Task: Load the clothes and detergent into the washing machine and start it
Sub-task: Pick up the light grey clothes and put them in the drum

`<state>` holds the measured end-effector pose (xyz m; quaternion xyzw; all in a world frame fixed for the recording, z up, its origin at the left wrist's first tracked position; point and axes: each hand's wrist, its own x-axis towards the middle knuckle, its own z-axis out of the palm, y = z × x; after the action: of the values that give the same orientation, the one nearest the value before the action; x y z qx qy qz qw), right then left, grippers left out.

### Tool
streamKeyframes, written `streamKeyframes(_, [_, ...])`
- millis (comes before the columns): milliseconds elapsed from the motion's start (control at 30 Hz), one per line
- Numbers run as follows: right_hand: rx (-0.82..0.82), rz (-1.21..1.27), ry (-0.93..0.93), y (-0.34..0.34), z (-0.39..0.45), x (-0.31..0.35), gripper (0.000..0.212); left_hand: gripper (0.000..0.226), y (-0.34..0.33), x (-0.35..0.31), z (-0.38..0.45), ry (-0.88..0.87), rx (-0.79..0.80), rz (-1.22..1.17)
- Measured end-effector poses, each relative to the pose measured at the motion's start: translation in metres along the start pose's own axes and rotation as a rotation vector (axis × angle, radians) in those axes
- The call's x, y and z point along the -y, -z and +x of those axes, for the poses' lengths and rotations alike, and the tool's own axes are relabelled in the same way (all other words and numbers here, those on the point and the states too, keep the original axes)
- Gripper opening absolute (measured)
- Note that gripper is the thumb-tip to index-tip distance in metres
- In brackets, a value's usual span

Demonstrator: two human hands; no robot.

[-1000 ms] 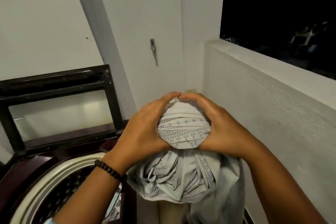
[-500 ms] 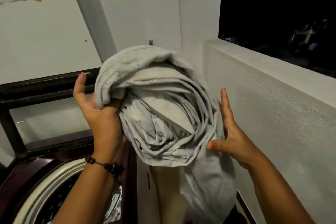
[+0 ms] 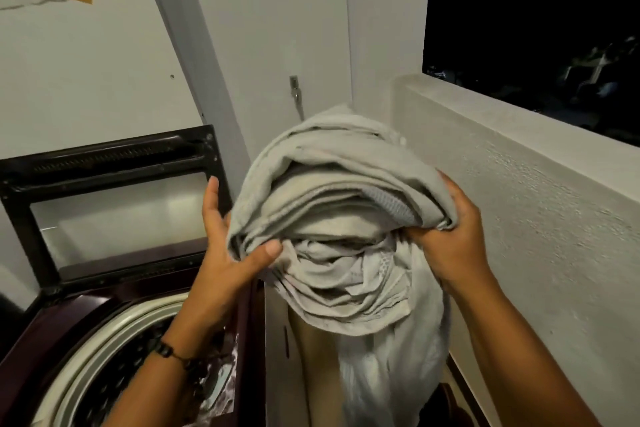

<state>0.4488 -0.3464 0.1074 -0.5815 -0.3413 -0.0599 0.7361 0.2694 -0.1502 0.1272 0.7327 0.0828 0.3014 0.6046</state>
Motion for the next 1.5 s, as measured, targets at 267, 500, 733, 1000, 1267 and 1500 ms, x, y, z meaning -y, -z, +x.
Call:
streamKeyframes(267, [0.304, -0.321, 0.236, -0.018, -0.009, 0.021, 0.045, 0.148, -0.016, -0.041, 0.009, -0.144, 0.332, 0.879])
streamKeyframes(500, [0.397, -0.381, 0.223, -0.022, -0.011, 0.050, 0.076, 0.096, -0.042, -0.024, 0.011, -0.277, 0.194, 0.564])
streamKeyframes(733, [0.502, -0.333, -0.138, 0.035, 0.007, 0.047, 0.133, 0.065, -0.025, -0.030, 0.022, -0.369, -0.129, 0.090])
streamKeyframes(1000, [0.445, 0.286, -0.446, 0.031, -0.022, -0.006, 0.150, 0.070, -0.004, -0.041, 0.037, -0.438, -0.515, -0.130])
streamKeyframes(1267, [-0.020, 0.396, -0.348, -0.023, -0.017, -0.003, 0.087, 0.092, -0.033, -0.003, 0.011, -0.192, -0.364, -0.175])
streamKeyframes(1500, [-0.018, 0.003, -0.036, 0.001, 0.003, 0.024, 0.064, 0.129, 0.030, 0.000, -0.018, 0.048, 0.059, 0.181])
